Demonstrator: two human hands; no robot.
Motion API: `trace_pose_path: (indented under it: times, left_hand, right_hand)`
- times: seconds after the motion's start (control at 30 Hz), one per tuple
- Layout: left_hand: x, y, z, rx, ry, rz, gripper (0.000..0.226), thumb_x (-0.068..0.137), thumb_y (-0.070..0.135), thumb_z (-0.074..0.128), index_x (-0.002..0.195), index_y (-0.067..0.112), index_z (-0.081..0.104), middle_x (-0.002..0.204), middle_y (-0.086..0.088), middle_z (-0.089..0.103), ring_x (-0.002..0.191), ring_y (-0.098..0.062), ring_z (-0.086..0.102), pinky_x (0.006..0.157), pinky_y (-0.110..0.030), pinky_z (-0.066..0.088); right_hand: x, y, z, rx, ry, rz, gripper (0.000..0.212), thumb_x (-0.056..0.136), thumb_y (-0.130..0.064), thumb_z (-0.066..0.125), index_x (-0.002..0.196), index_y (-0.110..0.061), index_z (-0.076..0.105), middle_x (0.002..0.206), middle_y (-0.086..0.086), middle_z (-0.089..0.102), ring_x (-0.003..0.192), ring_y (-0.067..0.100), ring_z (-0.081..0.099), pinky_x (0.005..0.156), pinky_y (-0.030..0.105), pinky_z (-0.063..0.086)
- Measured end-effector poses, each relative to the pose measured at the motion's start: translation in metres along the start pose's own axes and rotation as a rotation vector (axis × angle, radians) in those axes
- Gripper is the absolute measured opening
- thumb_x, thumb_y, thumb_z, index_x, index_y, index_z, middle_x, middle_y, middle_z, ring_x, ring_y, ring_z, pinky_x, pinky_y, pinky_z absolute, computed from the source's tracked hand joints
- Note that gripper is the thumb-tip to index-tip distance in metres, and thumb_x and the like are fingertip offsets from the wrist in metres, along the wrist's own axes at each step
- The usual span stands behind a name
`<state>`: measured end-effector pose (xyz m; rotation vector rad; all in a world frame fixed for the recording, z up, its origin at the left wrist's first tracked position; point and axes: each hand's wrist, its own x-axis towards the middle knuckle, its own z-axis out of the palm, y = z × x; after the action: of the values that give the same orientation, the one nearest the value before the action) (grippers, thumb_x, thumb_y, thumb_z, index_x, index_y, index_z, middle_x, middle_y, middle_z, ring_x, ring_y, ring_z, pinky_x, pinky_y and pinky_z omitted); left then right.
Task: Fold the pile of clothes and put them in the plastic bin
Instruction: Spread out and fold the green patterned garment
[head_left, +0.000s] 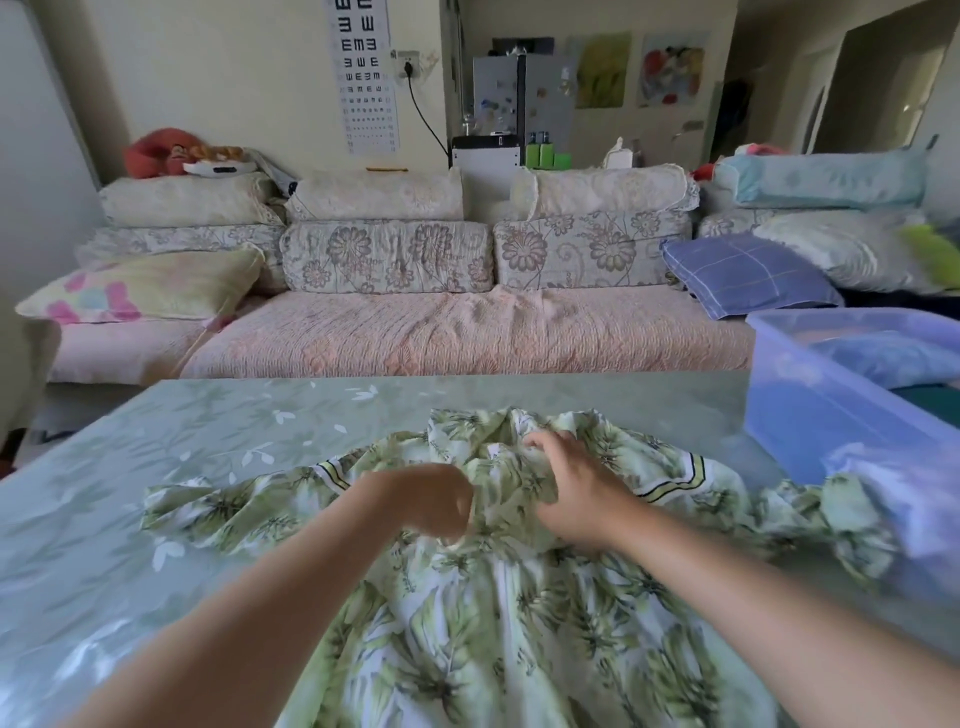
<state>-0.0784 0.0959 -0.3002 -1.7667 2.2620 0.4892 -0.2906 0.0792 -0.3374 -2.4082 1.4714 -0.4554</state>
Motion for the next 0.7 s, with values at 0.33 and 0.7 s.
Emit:
trace_pose_path:
  times: [0.33,0.7]
  left_hand:
    - [0.024,0.004,0.023,-0.198,0.186,0.045,0.092,0.076,0.034,0.080,0.151,0.031,0.026,0.133,0.000,0.055,0.116,-0.022,0.056,0.088,-0.028,0.050]
    - [0.043,0.003,-0.004,0.244,1.340,0.441,0.025,0.081,0.001,0.046,0.063,0.015,0.056,0.059,0.004,0.048,0.052,-0.014,0.044,0.044,-0.021,0.032]
  right_hand:
    - [0.003,-0.002,0.015,-0.166,-0.038,0.069,0.022,0.084,-0.006,0.058,0.099,-0.023,0.061,0.093,-0.003,0.063,0.083,0.021,0.060,0.062,0.028,0.043]
    - [0.030,-0.006,-0.010,-0.303,0.679,-0.334,0.025,0.079,0.006,0.037,0.066,-0.008,0.054,0.059,-0.001,0.039,0.044,0.015,0.036,0.040,0.020,0.020]
